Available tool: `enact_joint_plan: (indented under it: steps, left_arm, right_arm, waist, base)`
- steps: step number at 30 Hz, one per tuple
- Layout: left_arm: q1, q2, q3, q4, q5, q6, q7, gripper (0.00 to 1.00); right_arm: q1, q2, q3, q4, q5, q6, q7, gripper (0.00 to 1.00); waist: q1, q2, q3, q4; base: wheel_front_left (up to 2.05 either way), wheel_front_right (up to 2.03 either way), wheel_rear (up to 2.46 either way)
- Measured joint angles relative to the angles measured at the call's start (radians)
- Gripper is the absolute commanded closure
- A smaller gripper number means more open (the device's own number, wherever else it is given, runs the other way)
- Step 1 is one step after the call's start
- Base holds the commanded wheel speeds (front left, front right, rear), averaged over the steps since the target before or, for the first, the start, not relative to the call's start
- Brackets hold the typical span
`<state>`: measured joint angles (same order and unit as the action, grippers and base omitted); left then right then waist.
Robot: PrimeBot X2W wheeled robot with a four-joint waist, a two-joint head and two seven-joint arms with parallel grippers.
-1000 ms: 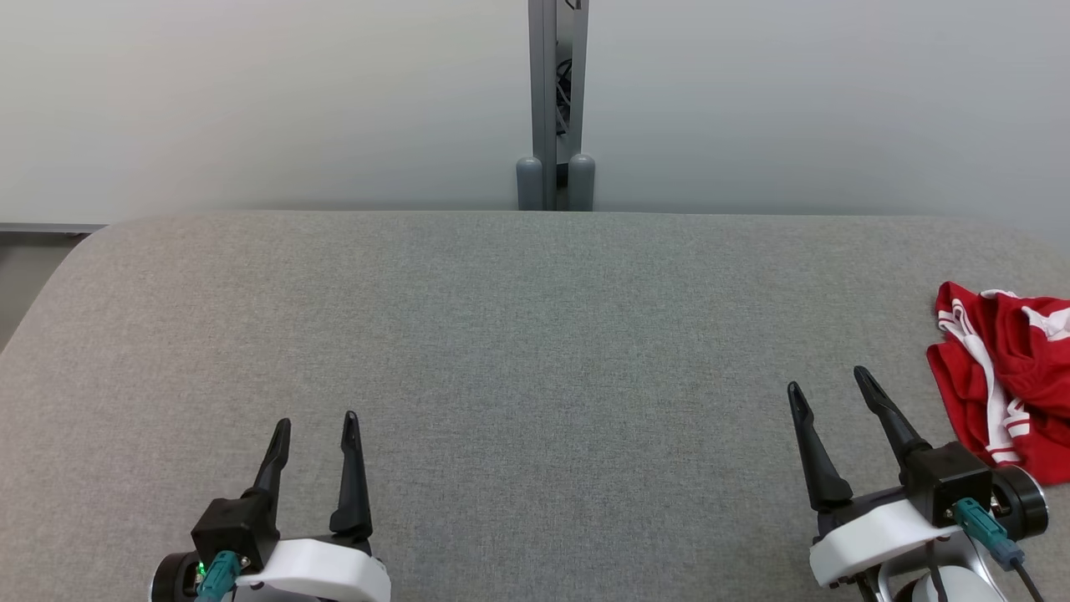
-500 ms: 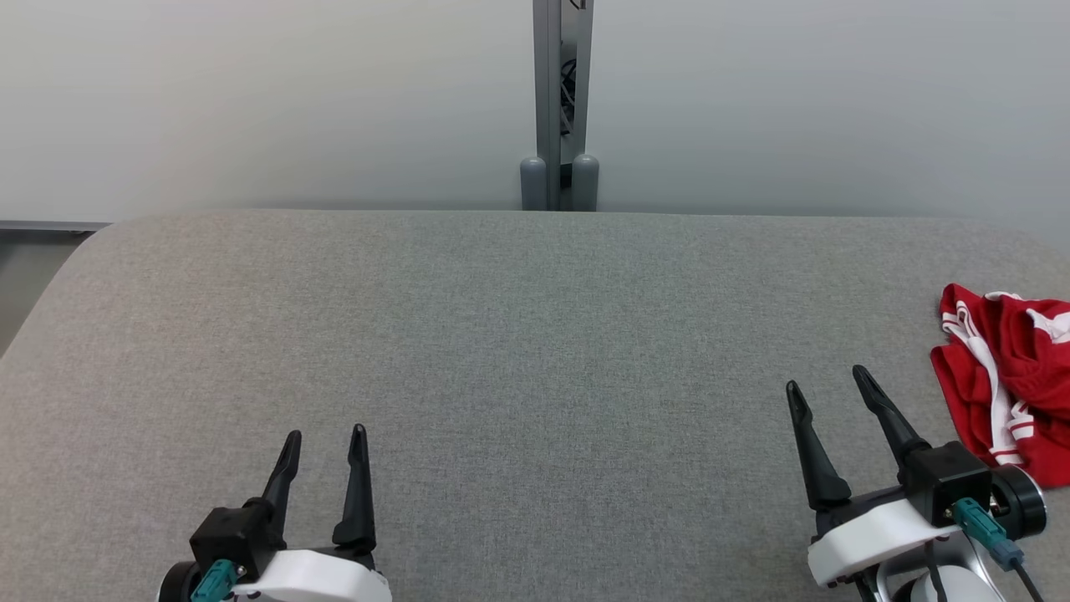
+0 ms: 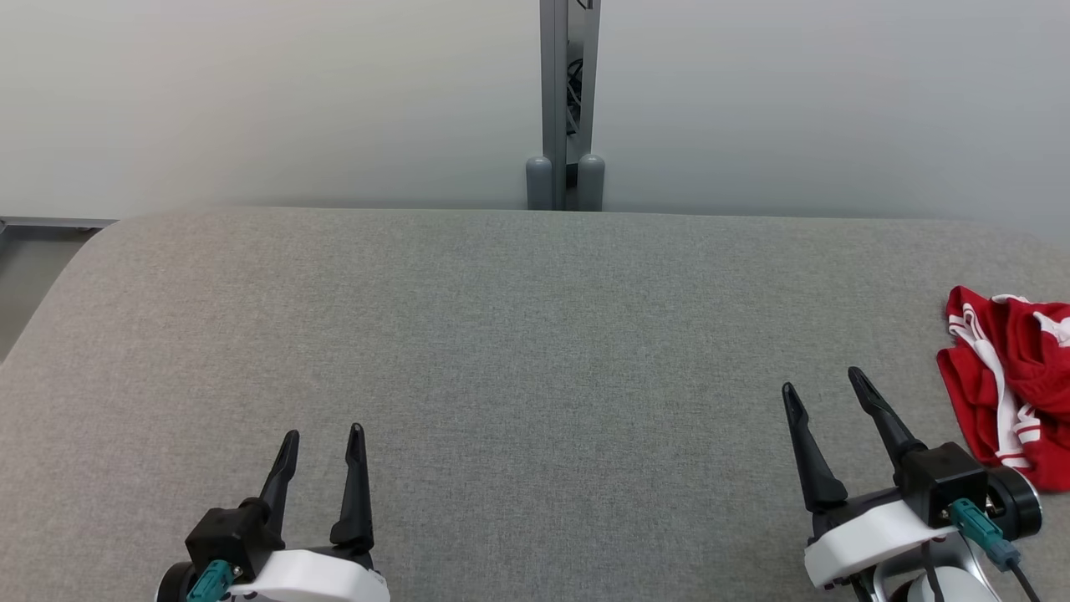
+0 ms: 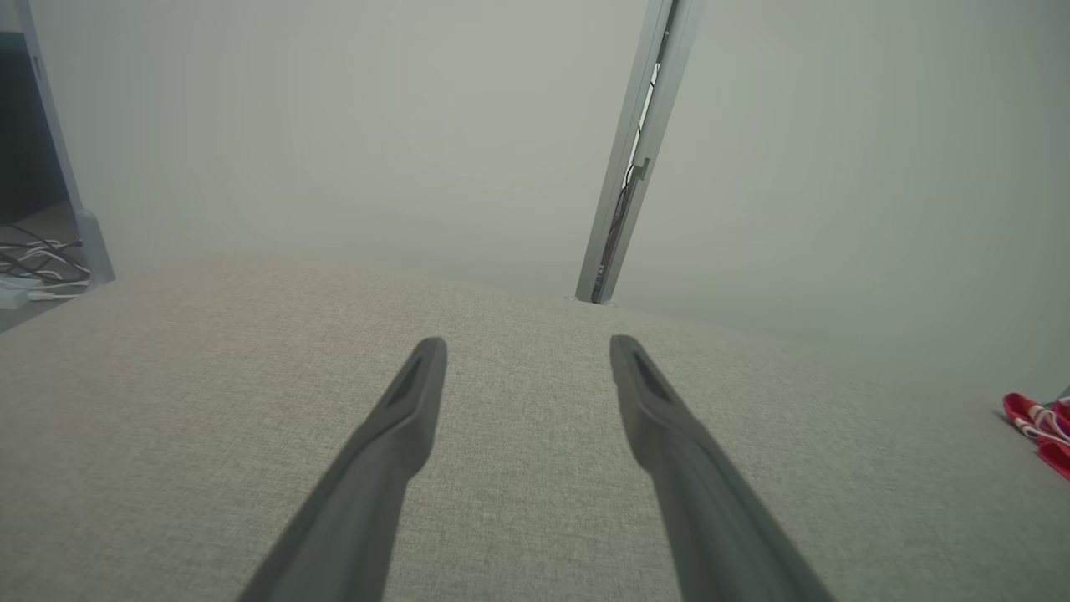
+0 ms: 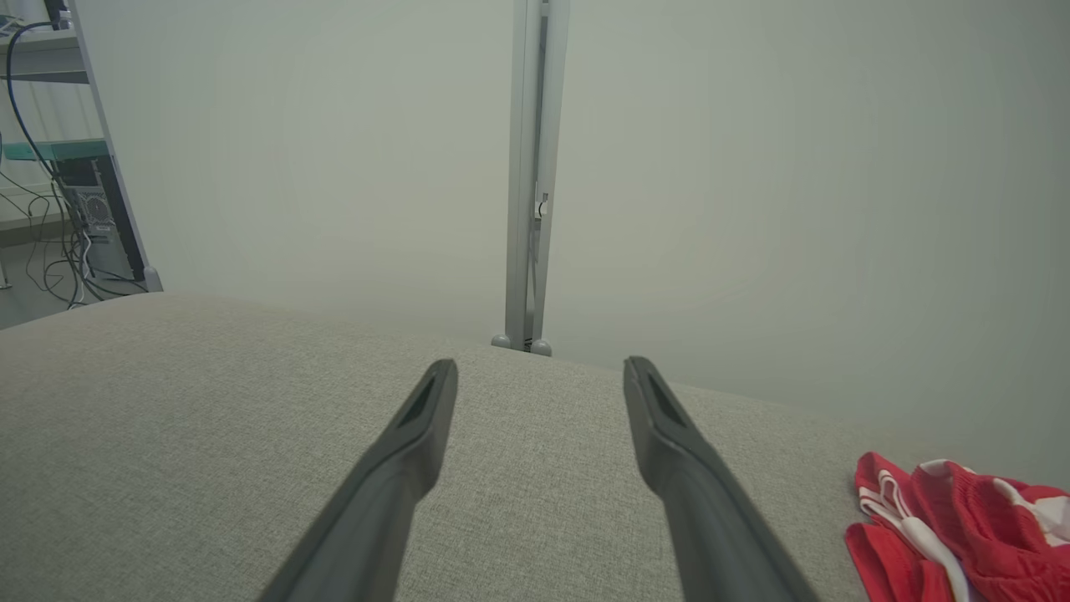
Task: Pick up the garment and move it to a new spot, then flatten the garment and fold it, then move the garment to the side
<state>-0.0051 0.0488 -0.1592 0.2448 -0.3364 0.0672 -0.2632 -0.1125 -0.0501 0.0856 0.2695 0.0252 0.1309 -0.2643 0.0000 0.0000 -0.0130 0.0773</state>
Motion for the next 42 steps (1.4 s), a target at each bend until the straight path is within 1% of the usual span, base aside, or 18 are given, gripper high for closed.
enact_joint_plan:
  steps: [5, 10, 32, 35, 36, 42]
  left_arm:
    - [0.001, 0.0, 0.001, 0.002, -0.007, -0.006, 0.0, 0.0]
    - [0.005, 0.001, 0.013, 0.008, -0.043, -0.008, 0.0, 0.0]
    - [0.007, 0.0, 0.019, 0.03, -0.065, -0.007, 0.0, 0.0]
    - [0.007, 0.0, 0.021, 0.04, -0.083, -0.01, 0.0, 0.0]
    - [0.008, 0.0, 0.021, 0.045, -0.086, -0.012, 0.0, 1.0]
    - [0.048, -0.005, 0.012, 0.092, -0.099, -0.013, 0.006, 1.0]
  right_arm:
    - [0.0, 0.0, 0.001, 0.003, 0.0, 0.0, 0.0, 0.0]
    - [0.0, 0.0, 0.003, 0.003, 0.0, 0.0, 0.0, 0.0]
    - [0.0, 0.001, 0.016, 0.008, 0.018, 0.0, 0.0, 0.0]
    - [0.0, 0.001, 0.018, 0.009, 0.018, 0.0, 0.0, 0.0]
    - [0.001, 0.001, 0.019, 0.012, 0.018, 0.0, 0.0, 1.0]
    - [0.044, 0.015, 0.016, 0.06, 0.033, 0.0, 0.011, 1.0]
  waist:
    - [0.0, 0.0, -0.003, 0.004]
    - [0.0, 0.0, -0.007, 0.005]
    - [0.0, 0.0, -0.003, 0.01]
    - [0.0001, 0.0, -0.004, 0.011]
    - [0.0, 0.0, -0.004, 0.011]
    - [0.0, 0.0, -0.004, 0.01]
  base:
    - [0.0, 0.0, 0.0]
    - [0.0, 0.0, 0.0]
    - [0.0, 0.0, 0.0]
    - [0.0, 0.0, 0.0]
    - [0.0, 0.0, 0.0]
    - [0.0, 0.0, 0.0]
